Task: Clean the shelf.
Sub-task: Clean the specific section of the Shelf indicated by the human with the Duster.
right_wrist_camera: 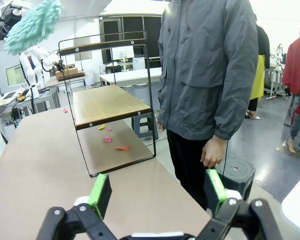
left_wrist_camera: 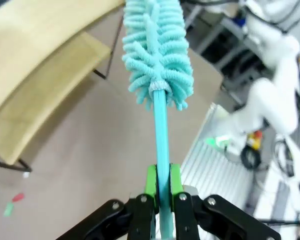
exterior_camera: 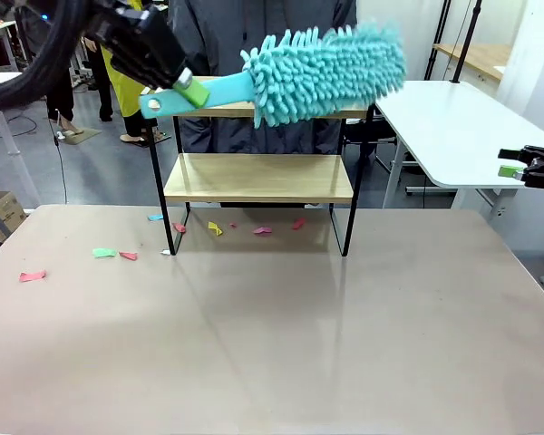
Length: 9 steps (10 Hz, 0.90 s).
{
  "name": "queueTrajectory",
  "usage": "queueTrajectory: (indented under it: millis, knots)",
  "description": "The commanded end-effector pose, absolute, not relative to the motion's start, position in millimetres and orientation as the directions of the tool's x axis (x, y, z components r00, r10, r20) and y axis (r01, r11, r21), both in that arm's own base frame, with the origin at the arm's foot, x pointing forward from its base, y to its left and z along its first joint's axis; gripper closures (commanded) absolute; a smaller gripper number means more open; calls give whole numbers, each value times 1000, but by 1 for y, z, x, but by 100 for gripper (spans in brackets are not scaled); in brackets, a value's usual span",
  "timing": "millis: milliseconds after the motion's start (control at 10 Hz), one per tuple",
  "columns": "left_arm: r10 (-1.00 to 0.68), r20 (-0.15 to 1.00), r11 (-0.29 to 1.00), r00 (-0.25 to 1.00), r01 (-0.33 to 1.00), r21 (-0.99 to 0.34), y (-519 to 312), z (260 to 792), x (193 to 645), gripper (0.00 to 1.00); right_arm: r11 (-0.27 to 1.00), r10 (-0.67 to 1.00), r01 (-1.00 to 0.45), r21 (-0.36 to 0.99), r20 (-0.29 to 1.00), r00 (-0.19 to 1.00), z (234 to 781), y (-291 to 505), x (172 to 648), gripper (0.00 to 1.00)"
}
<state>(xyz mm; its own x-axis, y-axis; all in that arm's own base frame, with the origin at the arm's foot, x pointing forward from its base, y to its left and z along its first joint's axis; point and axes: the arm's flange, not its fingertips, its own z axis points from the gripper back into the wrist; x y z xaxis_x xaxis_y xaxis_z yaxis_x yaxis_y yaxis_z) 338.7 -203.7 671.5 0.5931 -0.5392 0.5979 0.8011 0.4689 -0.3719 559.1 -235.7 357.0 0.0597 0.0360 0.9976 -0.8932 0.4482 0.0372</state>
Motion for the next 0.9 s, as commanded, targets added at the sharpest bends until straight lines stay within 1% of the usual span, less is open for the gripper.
queueTrajectory:
  millis: [0,100,300,400,500,600,700,800]
  knots:
    - [-698,547,384,462,886,-258,-193,671,340,87,451,37,-891,49,997,73,362,-233,558,0]
    - [-800,435,366,413,911,-191,-198,662,337,87,451,37,-891,49,997,73,362,-233,558,0]
    - [-908,195,366,371,929,-59,-196,642,336,87,451,37,-891,49,997,73,362,-233,558,0]
    - [-935,114,334,336,942,-44,-194,633,335,87,451,37,-891,49,997,73,362,-233,558,0]
    - [-947,12,320,322,944,-76,-191,616,336,87,451,37,-891,49,997,73,362,-233,558,0]
    - [-956,-56,294,289,950,-109,-191,600,337,87,451,37,-891,49,997,73,362,-233,558,0]
    - [-965,-63,262,255,955,-138,-195,585,335,87,451,37,-891,49,997,73,362,-233,558,0]
    - [-960,-32,279,277,950,-142,-200,578,335,87,451,37,-891,49,997,73,362,-233,558,0]
